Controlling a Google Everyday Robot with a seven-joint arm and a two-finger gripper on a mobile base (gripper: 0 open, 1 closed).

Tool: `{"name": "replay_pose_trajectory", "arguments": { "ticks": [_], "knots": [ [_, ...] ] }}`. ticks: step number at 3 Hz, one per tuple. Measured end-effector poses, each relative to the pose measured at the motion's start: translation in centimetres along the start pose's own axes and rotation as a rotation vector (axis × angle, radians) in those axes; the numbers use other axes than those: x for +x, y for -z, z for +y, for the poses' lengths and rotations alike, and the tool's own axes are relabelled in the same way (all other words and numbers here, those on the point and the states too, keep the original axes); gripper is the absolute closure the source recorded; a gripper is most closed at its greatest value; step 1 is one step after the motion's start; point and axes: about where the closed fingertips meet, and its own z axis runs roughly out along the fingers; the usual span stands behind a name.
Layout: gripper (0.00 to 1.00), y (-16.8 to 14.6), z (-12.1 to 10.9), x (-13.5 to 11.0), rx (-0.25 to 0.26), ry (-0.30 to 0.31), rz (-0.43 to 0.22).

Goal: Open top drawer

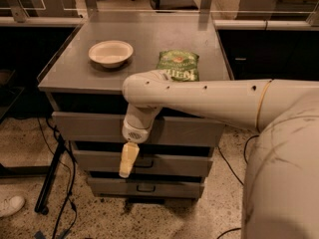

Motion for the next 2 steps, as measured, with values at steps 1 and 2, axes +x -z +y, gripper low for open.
{"name": "replay_pose_trajectory", "arguments": {
  "ticks": [1, 2],
  "knots": [
    [0.00, -0.79, 0.67, 0.87, -0.039, -0.003, 0.029],
    [0.00, -0.15, 1.28, 0.89, -0.047, 0.004, 0.028]
  ]
}}
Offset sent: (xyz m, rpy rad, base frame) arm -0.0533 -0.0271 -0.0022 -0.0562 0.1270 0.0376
